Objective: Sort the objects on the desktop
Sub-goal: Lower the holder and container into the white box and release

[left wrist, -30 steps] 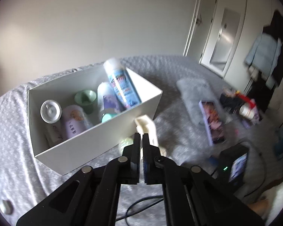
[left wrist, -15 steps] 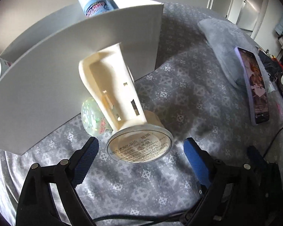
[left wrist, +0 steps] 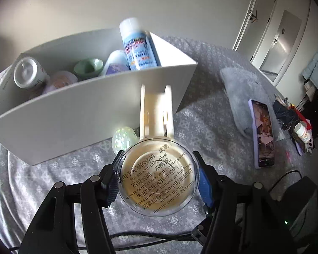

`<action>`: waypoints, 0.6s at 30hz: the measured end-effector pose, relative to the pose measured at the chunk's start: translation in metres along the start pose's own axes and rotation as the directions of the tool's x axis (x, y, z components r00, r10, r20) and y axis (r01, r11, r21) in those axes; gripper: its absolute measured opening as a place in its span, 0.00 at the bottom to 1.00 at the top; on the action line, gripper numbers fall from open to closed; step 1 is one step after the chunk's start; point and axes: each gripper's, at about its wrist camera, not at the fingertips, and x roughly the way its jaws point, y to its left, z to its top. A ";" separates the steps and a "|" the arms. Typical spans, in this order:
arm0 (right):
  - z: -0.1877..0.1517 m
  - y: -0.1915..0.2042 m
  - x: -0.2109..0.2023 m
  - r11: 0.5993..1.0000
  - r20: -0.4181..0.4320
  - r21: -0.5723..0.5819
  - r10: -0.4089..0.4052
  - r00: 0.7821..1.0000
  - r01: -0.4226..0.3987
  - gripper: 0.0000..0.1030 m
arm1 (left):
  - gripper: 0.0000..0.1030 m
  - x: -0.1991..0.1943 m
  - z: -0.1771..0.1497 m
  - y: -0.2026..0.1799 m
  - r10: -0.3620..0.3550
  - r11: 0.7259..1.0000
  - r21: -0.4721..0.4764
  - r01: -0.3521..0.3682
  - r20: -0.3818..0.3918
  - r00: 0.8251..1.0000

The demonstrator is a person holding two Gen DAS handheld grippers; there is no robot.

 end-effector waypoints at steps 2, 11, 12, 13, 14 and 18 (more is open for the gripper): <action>0.000 0.000 0.000 1.000 0.000 0.000 0.000 1.000 0.000 1.00 | 0.58 -0.022 0.003 0.003 -0.007 1.000 0.007 0.007 0.044 0.999; 0.001 0.000 0.000 1.000 -0.002 -0.001 0.000 1.000 0.000 1.00 | 0.56 -0.079 0.057 0.019 -0.021 1.000 -0.018 0.025 0.215 0.976; 0.002 0.000 0.000 1.000 -0.002 -0.001 -0.001 1.000 0.001 1.00 | 0.56 -0.085 0.066 0.022 -0.013 1.000 -0.024 0.020 0.244 0.970; 0.002 0.000 -0.001 1.000 -0.002 -0.001 -0.001 1.000 0.001 1.00 | 0.56 -0.088 0.077 0.025 -0.002 0.999 -0.032 0.011 0.276 0.961; 0.002 0.000 -0.001 1.000 -0.001 0.000 -0.001 1.000 0.001 1.00 | 0.56 -0.093 0.089 0.030 0.018 0.999 -0.041 -0.005 0.311 0.950; 0.002 0.000 -0.001 1.000 -0.001 0.000 -0.001 1.000 0.001 1.00 | 0.56 -0.093 0.132 0.052 0.152 0.988 -0.087 -0.127 0.417 0.896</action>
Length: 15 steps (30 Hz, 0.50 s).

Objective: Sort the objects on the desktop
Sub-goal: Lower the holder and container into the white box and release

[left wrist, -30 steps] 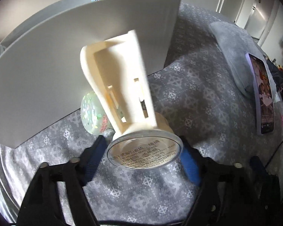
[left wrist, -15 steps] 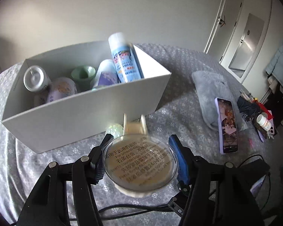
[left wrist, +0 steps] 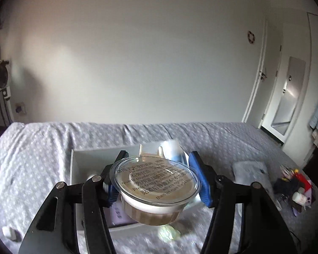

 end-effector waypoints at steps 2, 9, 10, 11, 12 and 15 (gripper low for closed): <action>0.000 0.000 0.000 1.000 0.000 0.000 0.000 1.000 0.000 1.00 | 0.56 0.024 0.004 0.009 0.083 0.996 0.023 -0.083 -0.016 0.996; 0.000 -0.001 0.000 1.000 0.001 0.001 0.004 1.000 -0.004 1.00 | 0.57 0.071 -0.050 0.040 0.162 0.985 -0.016 -0.170 -0.232 0.959; -0.001 -0.001 0.000 1.000 0.001 0.001 0.005 1.000 -0.005 1.00 | 0.62 0.069 -0.060 0.041 0.173 0.984 -0.009 -0.181 -0.244 0.954; -0.001 -0.001 0.000 1.000 0.001 0.000 0.005 1.000 -0.005 1.00 | 0.66 0.065 -0.066 0.040 0.187 0.981 0.000 -0.193 -0.249 0.950; -0.001 -0.001 0.000 1.000 0.000 0.000 0.004 1.000 -0.004 1.00 | 0.77 0.058 -0.073 0.039 0.202 0.978 0.006 -0.207 -0.245 0.948; -0.001 0.000 0.000 1.000 0.000 0.000 0.005 1.000 -0.005 1.00 | 0.89 0.028 -0.087 0.036 0.216 0.976 0.013 -0.218 -0.202 0.955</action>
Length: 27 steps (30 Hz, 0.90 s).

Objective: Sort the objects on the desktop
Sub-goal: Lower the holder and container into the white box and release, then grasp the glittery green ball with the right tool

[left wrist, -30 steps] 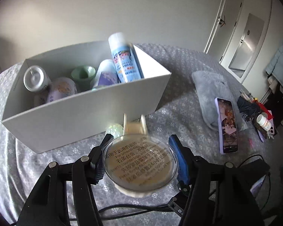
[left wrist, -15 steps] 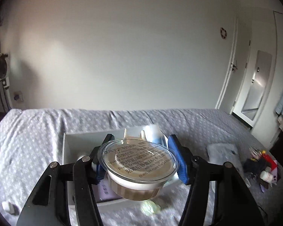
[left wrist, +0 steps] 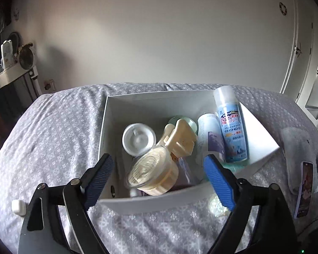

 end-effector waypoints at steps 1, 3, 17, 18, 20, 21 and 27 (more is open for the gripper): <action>0.000 0.000 0.000 1.000 0.000 0.000 -0.001 1.000 0.001 1.00 | 0.97 -0.008 -0.008 0.001 -0.001 1.000 0.002 0.001 0.007 1.000; 0.000 0.000 0.000 1.000 -0.001 -0.002 -0.002 1.000 0.002 1.00 | 0.99 -0.016 -0.025 0.002 -0.003 1.000 0.010 0.003 0.005 1.000; 0.011 0.005 -0.006 0.996 -0.047 -0.087 0.029 0.998 -0.033 1.00 | 1.00 0.016 -0.158 0.036 0.104 0.990 -0.068 -0.120 -0.208 0.973; 0.017 0.007 -0.012 0.995 -0.025 -0.083 0.053 0.998 -0.055 1.00 | 1.00 0.017 -0.158 0.034 0.114 0.990 -0.058 -0.128 -0.206 0.972; 0.028 0.014 -0.024 0.993 0.051 -0.080 0.092 0.994 -0.088 1.00 | 1.00 0.018 -0.158 0.035 0.107 0.990 -0.064 -0.122 -0.199 0.974; 0.036 0.023 -0.028 0.988 0.077 -0.100 0.122 0.990 -0.114 1.00 | 1.00 0.018 -0.158 0.035 0.104 0.991 -0.067 -0.119 -0.200 0.974; 0.069 0.094 -0.008 0.924 -0.032 -0.275 0.266 0.963 -0.264 1.00 | 1.00 0.018 -0.158 0.036 0.106 0.991 -0.064 -0.121 -0.196 0.975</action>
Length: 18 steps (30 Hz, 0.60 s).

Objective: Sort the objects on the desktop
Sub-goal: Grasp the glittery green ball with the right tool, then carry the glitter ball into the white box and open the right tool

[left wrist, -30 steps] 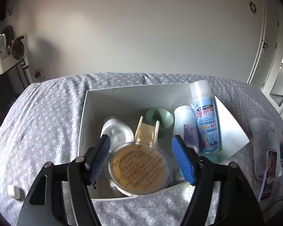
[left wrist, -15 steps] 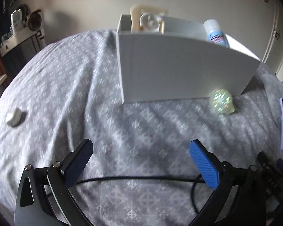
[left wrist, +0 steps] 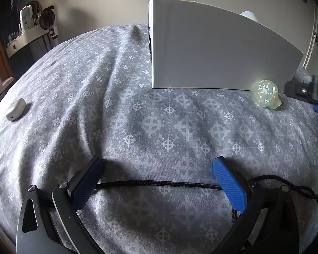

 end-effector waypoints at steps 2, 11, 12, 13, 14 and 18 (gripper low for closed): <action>0.009 0.016 0.016 0.999 -0.019 -0.033 0.029 0.999 -0.030 1.00 | 1.00 0.000 -0.001 0.001 -0.001 1.000 0.000 0.001 0.001 1.000; 0.018 0.039 0.078 0.992 -0.166 -0.110 0.038 0.985 -0.056 0.61 | 1.00 0.001 -0.004 0.001 0.001 1.000 0.001 -0.001 0.004 1.000; 0.017 0.039 0.075 0.991 -0.162 -0.119 0.047 0.986 -0.067 0.47 | 1.00 0.001 -0.004 0.001 0.001 1.000 0.002 -0.001 0.004 1.000; 0.016 0.038 0.072 0.990 -0.158 -0.125 0.038 0.987 -0.059 0.47 | 1.00 0.001 -0.004 0.001 0.001 1.000 0.002 -0.001 0.004 1.000; 0.014 0.035 0.068 0.991 -0.149 -0.124 0.032 0.988 -0.051 0.47 | 1.00 0.001 -0.004 0.001 0.001 1.000 0.002 -0.001 0.004 1.000; 0.004 0.025 0.043 0.991 -0.099 -0.129 0.030 0.995 -0.043 0.46 | 1.00 0.001 -0.004 0.001 0.001 1.000 0.002 -0.001 0.004 1.000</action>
